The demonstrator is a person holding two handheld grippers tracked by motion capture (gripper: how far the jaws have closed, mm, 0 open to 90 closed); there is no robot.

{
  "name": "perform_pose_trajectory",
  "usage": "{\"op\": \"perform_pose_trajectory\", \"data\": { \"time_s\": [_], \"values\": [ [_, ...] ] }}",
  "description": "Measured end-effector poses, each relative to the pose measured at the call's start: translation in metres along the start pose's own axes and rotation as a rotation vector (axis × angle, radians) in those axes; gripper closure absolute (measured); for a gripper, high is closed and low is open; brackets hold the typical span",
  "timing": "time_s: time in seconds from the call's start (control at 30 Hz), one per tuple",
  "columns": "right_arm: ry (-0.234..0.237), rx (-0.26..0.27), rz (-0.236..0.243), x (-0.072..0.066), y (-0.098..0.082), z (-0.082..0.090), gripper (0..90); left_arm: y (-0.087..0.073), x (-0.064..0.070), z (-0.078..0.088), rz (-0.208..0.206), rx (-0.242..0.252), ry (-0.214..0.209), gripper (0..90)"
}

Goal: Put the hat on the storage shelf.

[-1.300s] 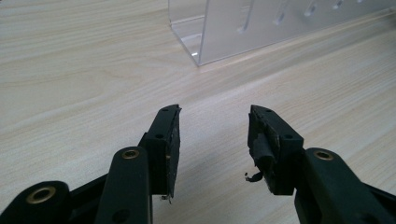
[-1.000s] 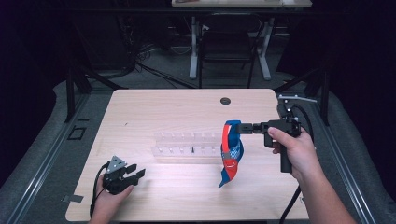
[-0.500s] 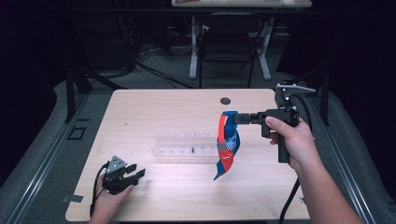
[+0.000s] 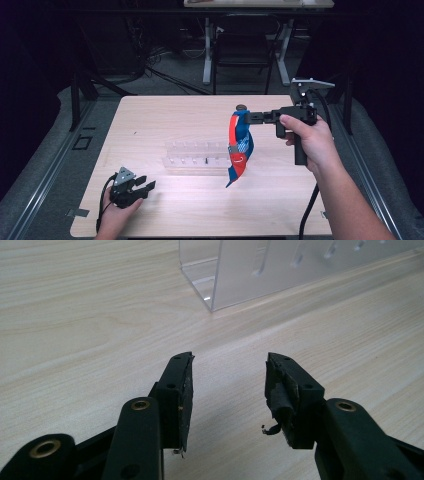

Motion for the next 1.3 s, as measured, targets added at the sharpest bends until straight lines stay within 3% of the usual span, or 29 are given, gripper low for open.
{"op": "perform_pose_trajectory", "data": {
  "time_s": [0.33,1.13,1.3],
  "values": [
    [0.011,-0.01,0.008,-0.01,0.01,-0.007,90.0,0.0,0.001,-0.001,-0.002,-0.003,-0.005,55.0],
    [0.049,-0.017,0.006,-0.016,0.028,-0.041,90.0,0.005,0.005,0.001,-0.016,0.012,-0.01,53.8],
    [0.059,-0.014,0.007,-0.018,0.033,-0.049,90.0,0.019,0.019,0.006,-0.034,0.056,-0.034,53.7]
  ]
}}
Point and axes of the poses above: each handheld gripper's, and its own axes: z roughly backward along the jaws, y roughly out of its top, x roughly to its right, the point moved 10 cm from there along -z, roughly forward along the jaws, and after that the axes turned 10 degrees about -z, right-handed, at the moved point
